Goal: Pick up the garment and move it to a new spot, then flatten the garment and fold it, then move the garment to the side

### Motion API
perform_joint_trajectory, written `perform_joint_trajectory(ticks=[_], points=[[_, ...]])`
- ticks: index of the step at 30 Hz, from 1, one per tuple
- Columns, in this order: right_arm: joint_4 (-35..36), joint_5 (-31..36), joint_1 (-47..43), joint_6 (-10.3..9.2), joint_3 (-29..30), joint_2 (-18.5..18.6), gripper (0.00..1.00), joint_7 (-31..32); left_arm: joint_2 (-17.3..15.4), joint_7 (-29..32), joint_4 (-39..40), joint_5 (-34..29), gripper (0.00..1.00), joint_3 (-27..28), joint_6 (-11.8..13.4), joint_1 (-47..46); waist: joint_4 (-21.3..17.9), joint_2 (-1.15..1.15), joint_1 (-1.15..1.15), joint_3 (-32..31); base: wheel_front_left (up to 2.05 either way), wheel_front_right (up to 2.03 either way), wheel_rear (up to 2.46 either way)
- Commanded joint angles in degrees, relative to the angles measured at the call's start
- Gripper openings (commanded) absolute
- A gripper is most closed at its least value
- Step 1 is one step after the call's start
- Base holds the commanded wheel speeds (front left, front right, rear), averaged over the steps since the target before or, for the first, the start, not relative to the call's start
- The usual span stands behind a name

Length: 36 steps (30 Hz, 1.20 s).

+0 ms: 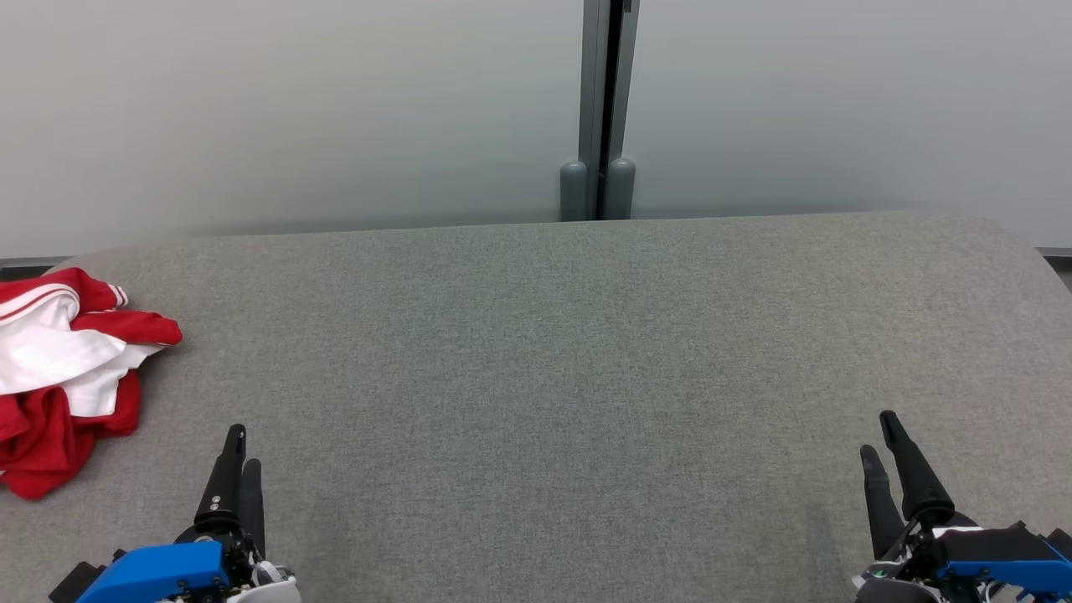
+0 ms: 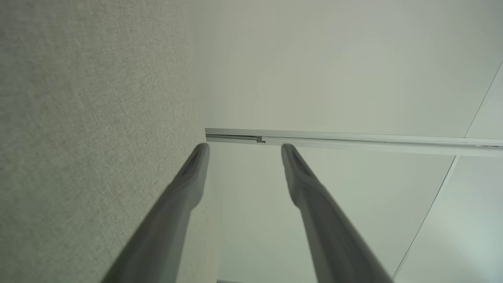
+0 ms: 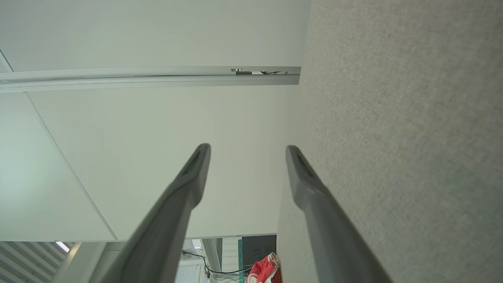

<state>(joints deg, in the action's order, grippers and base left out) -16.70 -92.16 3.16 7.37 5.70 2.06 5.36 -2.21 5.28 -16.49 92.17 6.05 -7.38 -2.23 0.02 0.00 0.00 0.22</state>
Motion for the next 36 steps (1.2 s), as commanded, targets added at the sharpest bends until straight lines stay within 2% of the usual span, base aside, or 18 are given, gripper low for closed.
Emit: perform_joint_trajectory(ticks=[1, 10, 23, 31, 36], points=[[1.41, 0.75, 0.48, 0.02, -0.40, 0.18, 1.00, -0.85, -0.38, -0.81, 1.57, -1.02, 1.00, -0.48, -0.04, -1.19, 0.02, 0.00, 0.00, 0.01, 0.00, 0.00, 0.00], [2.71, 6.72, 0.23, 0.04, -1.29, 0.28, 1.00, -3.30, -0.44, -3.26, 2.91, -7.37, 1.00, -1.37, -0.05, -1.48, 0.02, 0.00, 0.00, 0.11, 0.00, 0.00, 0.00], [4.98, 17.46, -0.01, 0.06, -2.11, 0.41, 1.00, -6.44, -0.52, -6.38, 5.49, -21.97, 1.00, -1.72, 1.06, -1.95, 0.03, 0.00, 0.00, 0.25, 0.00, 0.00, 0.00], [6.58, 25.47, -0.33, 0.07, -3.16, 0.49, 1.00, -8.16, -0.56, -8.11, 7.41, -32.54, 1.00, -2.68, 2.77, -1.72, 0.06, 0.00, 0.00, 0.25, 0.00, 0.00, 0.00], [7.27, 29.81, -0.43, 0.08, -3.96, 0.52, 1.00, -8.97, -0.59, -8.91, 7.58, -37.04, 1.00, -3.28, 3.31, -1.55, 0.07, 0.00, 0.00, 0.24, 0.00, 0.00, 0.00]])
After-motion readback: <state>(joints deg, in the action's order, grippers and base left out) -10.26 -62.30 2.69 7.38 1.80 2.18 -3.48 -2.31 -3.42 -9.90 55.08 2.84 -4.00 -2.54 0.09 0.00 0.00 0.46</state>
